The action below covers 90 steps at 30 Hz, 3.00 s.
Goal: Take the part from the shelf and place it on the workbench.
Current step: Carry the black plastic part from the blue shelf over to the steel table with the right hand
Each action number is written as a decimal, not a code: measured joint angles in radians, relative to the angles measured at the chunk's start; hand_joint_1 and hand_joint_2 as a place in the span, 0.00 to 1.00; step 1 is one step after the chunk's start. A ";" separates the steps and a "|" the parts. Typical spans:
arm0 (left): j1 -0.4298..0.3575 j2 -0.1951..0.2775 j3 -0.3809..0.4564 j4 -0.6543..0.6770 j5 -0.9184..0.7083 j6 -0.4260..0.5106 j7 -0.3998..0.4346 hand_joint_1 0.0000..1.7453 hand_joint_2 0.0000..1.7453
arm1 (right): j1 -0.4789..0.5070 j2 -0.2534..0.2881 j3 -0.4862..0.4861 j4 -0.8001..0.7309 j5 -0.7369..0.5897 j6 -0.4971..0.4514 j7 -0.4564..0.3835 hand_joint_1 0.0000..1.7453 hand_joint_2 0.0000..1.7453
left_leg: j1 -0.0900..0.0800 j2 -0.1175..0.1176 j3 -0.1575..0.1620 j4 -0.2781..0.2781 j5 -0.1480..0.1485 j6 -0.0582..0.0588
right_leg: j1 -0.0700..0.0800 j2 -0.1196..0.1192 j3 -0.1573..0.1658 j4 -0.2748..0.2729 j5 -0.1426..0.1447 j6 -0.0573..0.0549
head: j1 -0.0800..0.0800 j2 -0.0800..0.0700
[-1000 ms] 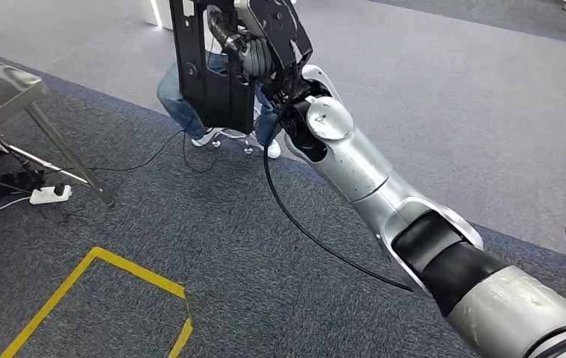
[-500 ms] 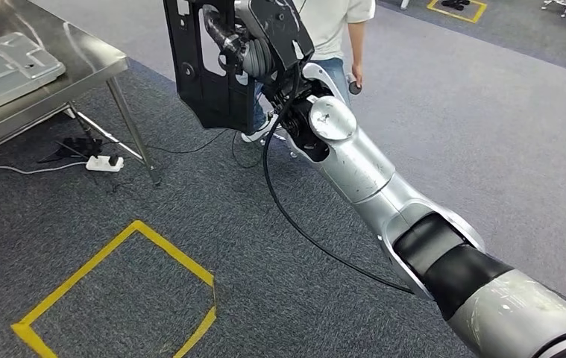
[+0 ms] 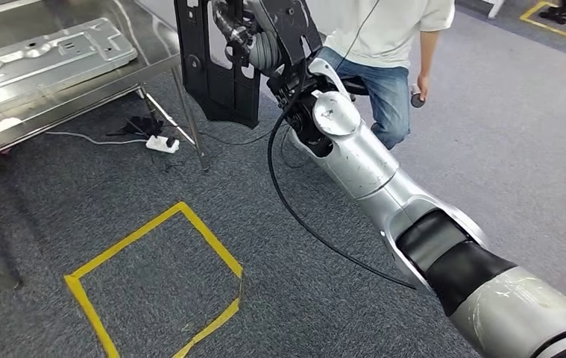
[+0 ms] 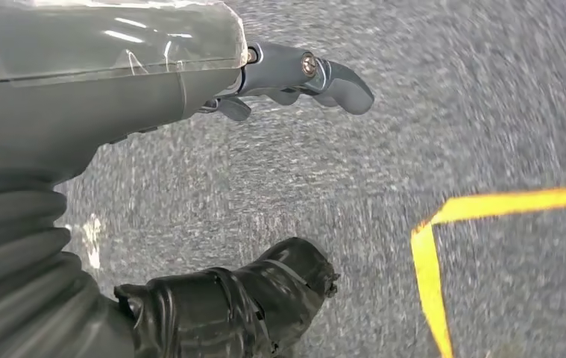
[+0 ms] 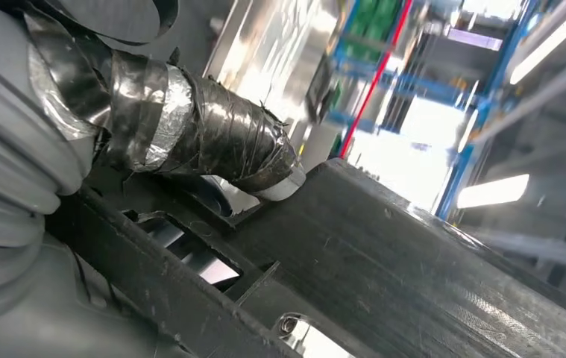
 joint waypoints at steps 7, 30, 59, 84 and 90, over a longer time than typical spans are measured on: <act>-0.001 0.002 0.000 0.000 0.002 0.002 0.003 0.00 1.00 | -0.001 -0.001 0.000 0.000 0.008 0.001 0.005 1.00 1.00 | -0.012 0.074 0.136 -0.247 0.100 0.010 | 0.011 -0.089 0.003 0.021 -0.027 0.021 | 0.003 0.000; 0.002 0.008 0.000 0.001 0.019 -0.066 -0.027 0.00 1.00 | -0.011 -0.035 0.002 0.009 0.117 -0.003 0.096 1.00 1.00 | -0.001 -0.008 0.039 -0.048 0.001 -0.006 | -0.007 0.032 -0.014 0.018 -0.004 0.001 | 0.006 0.000; -0.005 0.050 0.011 0.000 0.048 -0.177 -0.087 0.00 1.00 | -0.106 -0.168 0.128 0.112 0.882 0.300 0.355 1.00 1.00 | -0.001 -0.004 0.114 -0.140 0.010 -0.004 | -0.009 0.018 -0.044 0.036 0.004 0.012 | 0.007 0.000; -0.006 0.059 0.013 0.000 0.048 -0.166 -0.085 0.00 1.00 | -0.110 -0.181 0.188 0.103 0.924 0.323 0.355 1.00 1.00 | -0.008 -0.002 0.176 -0.249 0.063 0.018 | -0.005 0.023 -0.046 0.048 -0.010 0.043 | 0.008 0.000; -0.006 0.059 0.013 0.000 0.047 -0.165 -0.084 0.00 1.00 | -0.110 -0.183 0.214 0.085 0.991 0.424 0.291 1.00 1.00 | -0.004 0.003 0.115 -0.125 0.008 -0.009 | -0.008 0.022 -0.019 0.037 -0.021 0.003 | 0.005 0.000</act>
